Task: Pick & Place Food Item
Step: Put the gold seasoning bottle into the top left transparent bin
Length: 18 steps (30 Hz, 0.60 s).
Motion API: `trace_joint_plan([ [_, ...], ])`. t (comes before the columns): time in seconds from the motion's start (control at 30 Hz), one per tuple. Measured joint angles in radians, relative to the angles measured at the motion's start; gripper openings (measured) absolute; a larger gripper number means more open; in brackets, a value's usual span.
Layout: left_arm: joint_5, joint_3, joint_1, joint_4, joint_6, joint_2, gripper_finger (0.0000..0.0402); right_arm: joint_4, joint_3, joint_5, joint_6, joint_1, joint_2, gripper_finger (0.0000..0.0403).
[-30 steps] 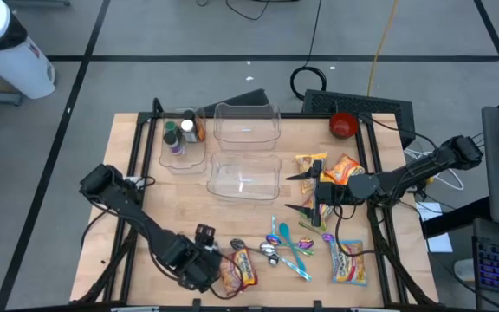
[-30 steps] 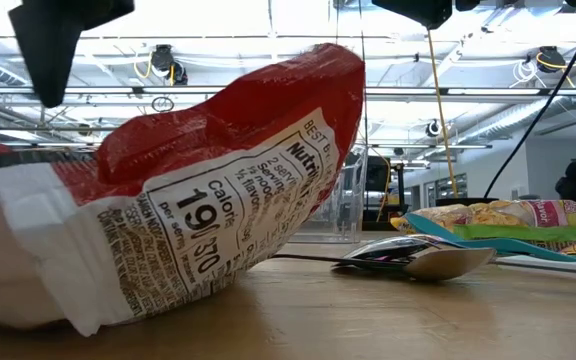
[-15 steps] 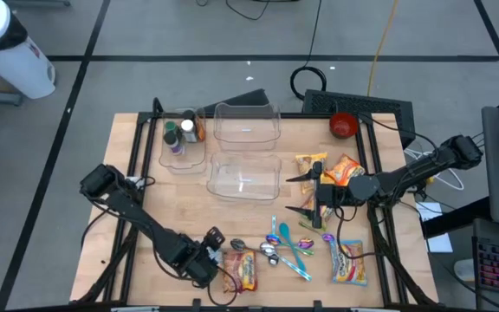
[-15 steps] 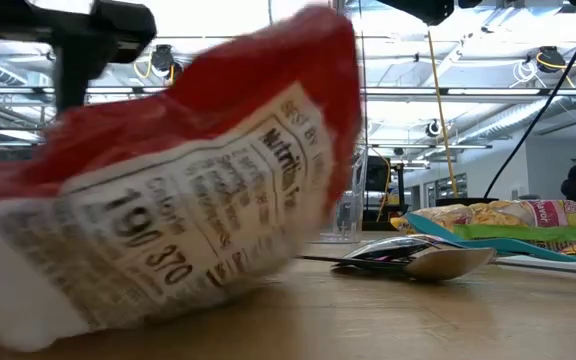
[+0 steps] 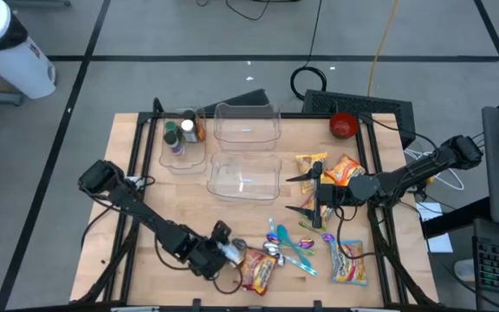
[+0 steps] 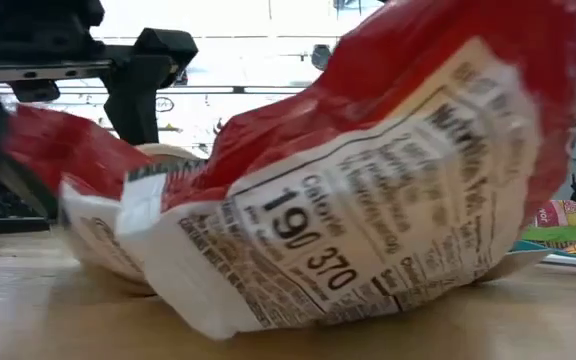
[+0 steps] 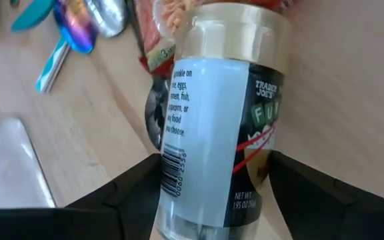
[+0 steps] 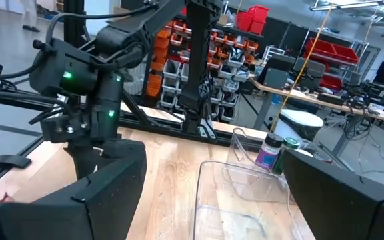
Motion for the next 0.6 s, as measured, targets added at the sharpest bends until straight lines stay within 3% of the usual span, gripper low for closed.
trace_joint_plan([
  [0.2, 0.001, -0.004, 0.010, 0.042, -0.151, 0.003, 0.0255, 0.000, 0.000, 0.000, 0.002, 0.000, 0.000, 0.0345],
  [0.43, 0.028, -0.003, 0.012, 0.070, -0.338, -0.001, 0.0208, 0.000, 0.000, 0.000, 0.003, 0.000, 0.000, 0.0345],
  [0.6, 0.023, -0.005, 0.020, 0.101, -0.424, 0.002, 0.0241, 0.000, 0.000, 0.000, 0.004, 0.000, 0.000, 0.0345],
])
